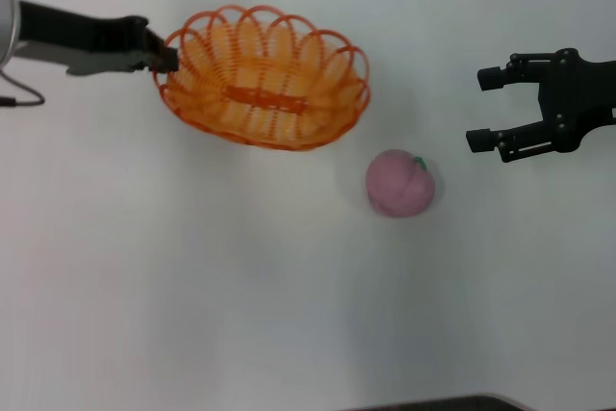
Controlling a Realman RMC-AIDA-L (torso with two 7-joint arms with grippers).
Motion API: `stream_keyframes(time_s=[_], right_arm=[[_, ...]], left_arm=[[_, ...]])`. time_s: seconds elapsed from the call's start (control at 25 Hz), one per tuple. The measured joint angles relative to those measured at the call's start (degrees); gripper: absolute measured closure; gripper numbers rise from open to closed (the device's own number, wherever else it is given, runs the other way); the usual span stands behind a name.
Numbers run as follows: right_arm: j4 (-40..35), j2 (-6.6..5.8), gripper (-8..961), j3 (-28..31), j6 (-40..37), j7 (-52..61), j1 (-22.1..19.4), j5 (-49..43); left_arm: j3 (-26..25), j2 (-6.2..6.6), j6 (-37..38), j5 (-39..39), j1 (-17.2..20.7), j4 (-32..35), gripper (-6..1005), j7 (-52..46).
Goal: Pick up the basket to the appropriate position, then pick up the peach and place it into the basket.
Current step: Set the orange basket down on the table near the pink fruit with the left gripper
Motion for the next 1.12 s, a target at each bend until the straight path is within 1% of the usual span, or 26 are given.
stream_keyframes(time_s=[0.2, 0.36, 0.44, 0.48, 0.6, 0.8, 1.0, 1.04, 1.08, 1.12], right_arm=[[0.00, 0.05, 84, 0.17, 0.70, -0.93, -0.09, -0.12], [0.00, 0.19, 86, 0.30, 3.07, -1.53, -0.35, -0.26], [0.00, 0.20, 87, 0.94, 3.50, -1.54, -0.36, -0.07], [0.00, 0.20, 87, 2.22, 3.64, -1.54, -0.34, 0.15], [0.00, 0.19, 88, 3.22, 3.67, -1.55, -0.27, 0.17], [0.00, 0.42, 90, 3.69, 4.01, -1.62, -0.16, 0.21], [0.00, 0.62, 92, 3.90, 4.01, -1.47, 0.03, 0.23], [0.00, 0.66, 92, 4.01, 4.02, -1.35, 0.08, 0.23], [0.00, 0.71, 93, 4.16, 4.01, -1.24, 0.13, 0.23], [0.00, 0.83, 93, 4.52, 3.98, -1.19, 0.20, 0.30]], left_arm=[[-1.36, 0.00, -5.99, -0.45, 5.64, -3.07, 933, -0.29], [-0.99, -0.20, -10.90, -2.01, 9.63, -6.54, 928, 0.78], [-1.15, -0.37, -12.37, -3.02, 11.13, -7.38, 925, 1.13], [-1.60, -0.44, -13.26, -4.77, 12.77, -7.80, 924, 1.03], [-2.12, -0.35, -13.06, -6.36, 13.72, -8.26, 920, 0.96], [-3.72, -0.14, -11.71, -7.75, 15.18, -8.27, 727, 1.91], [-5.09, -0.04, -11.08, -8.25, 15.74, -6.34, 624, 4.38], [-5.70, -0.04, -10.89, -8.77, 15.87, -5.76, 603, 5.54], [-7.58, -0.03, -9.56, -12.35, 16.35, -4.23, 583, 11.30], [-8.24, -0.02, -8.56, -13.95, 16.50, -3.95, 562, 13.78]])
